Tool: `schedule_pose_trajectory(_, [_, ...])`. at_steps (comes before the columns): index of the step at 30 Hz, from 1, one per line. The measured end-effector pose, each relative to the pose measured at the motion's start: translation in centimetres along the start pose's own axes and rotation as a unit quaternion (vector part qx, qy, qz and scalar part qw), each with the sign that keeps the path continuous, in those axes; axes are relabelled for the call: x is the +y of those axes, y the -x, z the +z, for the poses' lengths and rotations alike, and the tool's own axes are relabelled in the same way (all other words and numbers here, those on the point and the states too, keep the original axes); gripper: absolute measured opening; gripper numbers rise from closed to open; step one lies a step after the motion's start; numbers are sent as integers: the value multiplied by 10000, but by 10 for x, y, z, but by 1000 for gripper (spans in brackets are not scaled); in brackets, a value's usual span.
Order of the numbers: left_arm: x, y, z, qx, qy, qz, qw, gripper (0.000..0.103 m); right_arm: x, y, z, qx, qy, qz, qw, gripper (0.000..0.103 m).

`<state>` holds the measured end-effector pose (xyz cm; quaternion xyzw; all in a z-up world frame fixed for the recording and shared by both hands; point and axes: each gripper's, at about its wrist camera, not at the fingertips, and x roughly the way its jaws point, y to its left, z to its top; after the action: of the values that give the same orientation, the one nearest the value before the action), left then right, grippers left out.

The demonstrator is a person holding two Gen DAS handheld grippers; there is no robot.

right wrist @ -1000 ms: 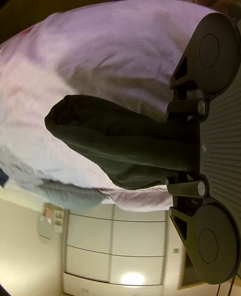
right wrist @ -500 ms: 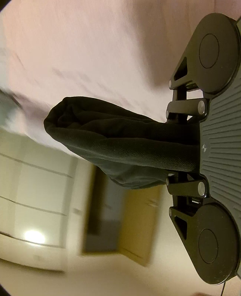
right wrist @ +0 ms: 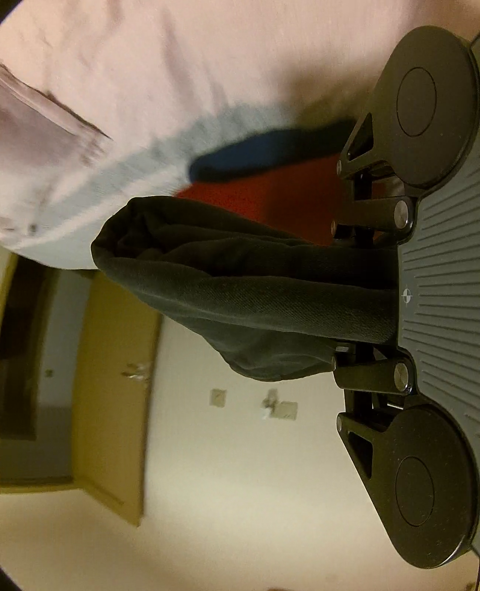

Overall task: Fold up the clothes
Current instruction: 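Lift and carry the folded trousers with both grippers toward the red and navy stack, then lay the trousers on top of the red and navy stack and open both grippers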

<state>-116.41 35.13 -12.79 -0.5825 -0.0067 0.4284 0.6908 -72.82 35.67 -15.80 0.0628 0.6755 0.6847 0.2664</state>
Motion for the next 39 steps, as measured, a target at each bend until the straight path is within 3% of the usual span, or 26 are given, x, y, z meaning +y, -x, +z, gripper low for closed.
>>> schedule_pose_trajectory(5, [45, -5, 46, 9, 118, 67, 9999, 32, -9, -58, 4, 146, -25, -141, 9998, 35])
schedule_pose_trajectory(13, [94, -53, 79, 42, 261, 9, 9997, 32, -22, -118, 47, 193, 129, -428, 9988, 36])
schedule_pose_trajectory(19, [122, -81, 80, 88, 336, 171, 9993, 33, -40, -145, 65, 208, 243, -820, 9961, 40])
schedule_pose_trajectory(24, [120, -73, 79, 47, 360, 346, 9987, 35, -48, -156, 70, 205, 221, -978, 9948, 45])
schedule_pose_trajectory(27, [115, -64, 80, -2, 366, 473, 9982, 34, -31, -149, 69, 237, 490, -1388, 9888, 55])
schedule_pose_trajectory(28, [114, -63, 79, -64, 311, 537, 9981, 33, -24, -146, 68, 222, 589, -1568, 9856, 64])
schedule_pose_trajectory(29, [108, -56, 78, -126, 231, 612, 9978, 33, -17, -137, 66, 95, 708, -1712, 9826, 73])
schedule_pose_trajectory(34, [71, -27, 74, -269, -277, 719, 9967, 32, 12, -88, 49, -718, 1163, -2226, 9653, 74])
schedule_pose_trajectory(36, [54, -19, 72, -256, -526, 681, 9960, 30, 18, -69, 38, -992, 1270, -2341, 9588, 71])
schedule_pose_trajectory(38, [39, -17, 66, -141, -725, 599, 9955, 29, 23, -55, 22, -966, 1399, -2338, 9573, 30])
schedule_pose_trajectory(39, [32, -16, 62, -67, -825, 554, 9950, 29, 26, -54, 15, -909, 1506, -2366, 9555, 26])
